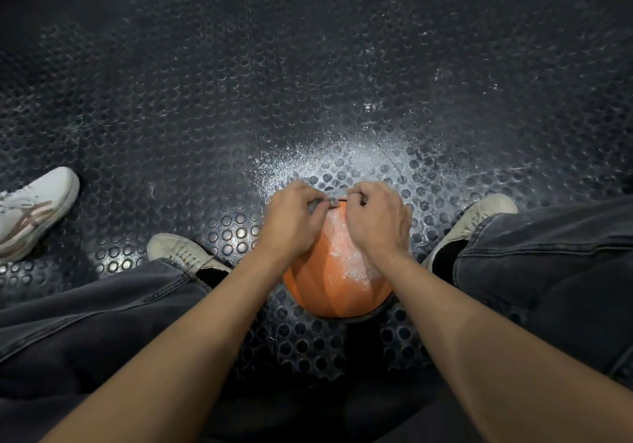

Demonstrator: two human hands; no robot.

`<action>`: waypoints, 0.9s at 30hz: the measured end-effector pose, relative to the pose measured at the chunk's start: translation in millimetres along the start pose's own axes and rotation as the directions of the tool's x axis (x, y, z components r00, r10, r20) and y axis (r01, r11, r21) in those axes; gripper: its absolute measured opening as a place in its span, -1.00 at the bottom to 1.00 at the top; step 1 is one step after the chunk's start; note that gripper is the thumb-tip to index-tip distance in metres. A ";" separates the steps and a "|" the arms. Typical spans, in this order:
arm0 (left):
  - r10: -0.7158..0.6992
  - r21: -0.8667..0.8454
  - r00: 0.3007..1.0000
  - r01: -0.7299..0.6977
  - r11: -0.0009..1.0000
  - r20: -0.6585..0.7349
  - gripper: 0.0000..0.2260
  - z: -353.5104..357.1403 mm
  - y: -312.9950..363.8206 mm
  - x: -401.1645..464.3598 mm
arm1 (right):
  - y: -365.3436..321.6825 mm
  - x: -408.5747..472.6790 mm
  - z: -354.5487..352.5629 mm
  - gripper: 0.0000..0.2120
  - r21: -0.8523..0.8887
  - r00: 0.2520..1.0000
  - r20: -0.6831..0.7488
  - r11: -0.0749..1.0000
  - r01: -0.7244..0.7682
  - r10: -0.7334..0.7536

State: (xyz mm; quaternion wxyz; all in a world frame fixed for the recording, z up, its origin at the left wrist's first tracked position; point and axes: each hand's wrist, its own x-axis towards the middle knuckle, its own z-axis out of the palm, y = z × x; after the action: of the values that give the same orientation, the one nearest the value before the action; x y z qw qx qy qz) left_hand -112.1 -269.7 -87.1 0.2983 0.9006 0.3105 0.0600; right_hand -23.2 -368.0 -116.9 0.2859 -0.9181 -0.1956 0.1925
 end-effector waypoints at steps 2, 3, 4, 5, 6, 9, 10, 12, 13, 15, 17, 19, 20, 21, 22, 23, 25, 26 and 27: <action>0.079 -0.039 0.996 -0.078 0.996 0.028 -0.87 -6.0 -5.0 -16.4 | 1.7 0.1 0.4 -0.78 -0.002 1.000 -0.010 1.000 -0.008 0.008; 0.118 -0.063 0.993 -0.116 0.991 0.029 -0.88 -8.9 -6.4 -30.1 | 2.2 0.7 -0.6 -0.77 -0.003 1.000 -0.005 1.000 -0.003 0.003; 0.143 -0.085 0.989 -0.139 0.987 0.040 -0.88 -10.7 -7.0 -41.5 | 2.7 1.5 -1.4 -0.76 -0.005 1.000 0.006 1.000 0.011 -0.011; 0.149 -0.086 0.988 -0.145 0.986 0.049 -0.89 -10.1 -7.9 -44.4 | 2.4 2.3 -1.9 -0.76 -0.007 0.999 0.023 0.999 0.032 -0.032; 0.131 -0.073 0.991 -0.128 0.989 0.041 -0.89 -9.0 -6.0 -38.3 | 1.7 2.3 -2.2 -0.76 -0.010 0.998 0.041 0.999 0.053 -0.052; 0.017 0.016 1.000 -0.017 1.000 -0.019 -0.86 -4.0 -0.9 -2.3 | -1.5 -1.3 -1.4 -0.78 -0.034 0.996 0.046 0.997 0.076 -0.074; 0.011 0.024 1.000 -0.011 1.000 -0.014 -0.85 -3.1 -2.1 1.2 | -1.1 -3.3 0.4 -0.79 -0.051 0.998 0.034 0.997 0.063 -0.061; 0.042 0.011 0.999 -0.042 0.999 -0.011 -0.87 -6.5 -3.9 -13.1 | -0.9 -4.5 2.6 -0.78 -0.064 0.999 0.012 0.997 0.042 -0.042; 0.087 -0.009 0.996 -0.087 0.996 -0.021 -0.89 -8.4 -4.6 -29.3 | -0.6 -4.6 2.7 -0.77 -0.063 0.999 0.011 0.997 0.036 -0.035; 0.130 -0.069 0.991 -0.131 0.989 -0.007 -0.90 -9.4 -2.9 -58.3 | 0.8 -1.9 0.6 -0.75 -0.051 0.999 0.032 0.998 0.042 -0.040; 0.096 -0.069 0.995 -0.097 0.993 -0.019 -0.88 -3.5 -0.9 -50.3 | 1.7 -1.7 -0.9 -0.76 -0.047 0.995 0.066 0.996 0.080 -0.077; -0.025 -0.005 0.998 0.025 1.000 -0.061 -0.85 3.1 4.9 -22.0 | 2.3 -4.0 -0.5 -0.79 -0.045 0.994 0.057 0.994 0.096 -0.093; -0.071 0.009 0.995 0.072 0.997 -0.067 -0.83 3.5 7.3 -12.3 | 2.4 -5.0 1.2 -0.79 -0.042 0.996 0.042 0.996 0.082 -0.080; -0.082 0.010 0.995 0.083 0.997 -0.063 -0.82 3.7 7.7 -9.0 | 3.0 -5.6 3.2 -0.79 -0.039 0.998 0.025 0.998 0.052 -0.051; -0.063 -0.003 0.997 0.063 0.998 -0.054 -0.82 3.4 7.5 -13.7 | 3.6 -4.7 5.0 -0.79 -0.028 1.000 0.008 0.999 0.024 -0.023; -0.013 -0.024 0.999 0.012 1.000 -0.046 -0.83 1.0 7.1 -24.5 | 3.2 -3.0 5.6 -0.79 -0.009 1.000 -0.007 1.000 0.003 -0.003; 0.082 -0.077 0.996 -0.085 0.993 -0.041 -0.86 -0.3 8.1 -55.9 | 5.0 0.2 3.1 -0.77 0.009 1.000 -0.007 1.000 -0.011 0.011; 0.097 -0.094 0.995 -0.100 0.991 -0.031 -0.86 0.4 7.4 -64.0 | 6.0 1.3 1.9 -0.76 0.002 1.000 0.008 1.000 0.001 -0.001; 0.089 -0.094 0.995 -0.092 0.991 -0.033 -0.86 2.3 7.2 -60.9 | 5.9 1.3 0.6 -0.76 -0.014 0.999 0.026 1.000 0.023 -0.023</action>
State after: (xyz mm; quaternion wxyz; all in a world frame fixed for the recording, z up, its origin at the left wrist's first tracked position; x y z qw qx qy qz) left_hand -156.4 -311.6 -80.2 0.3336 0.8974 0.2703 0.1013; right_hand -20.9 -371.6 -121.2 0.2788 -0.9153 -0.2111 0.1997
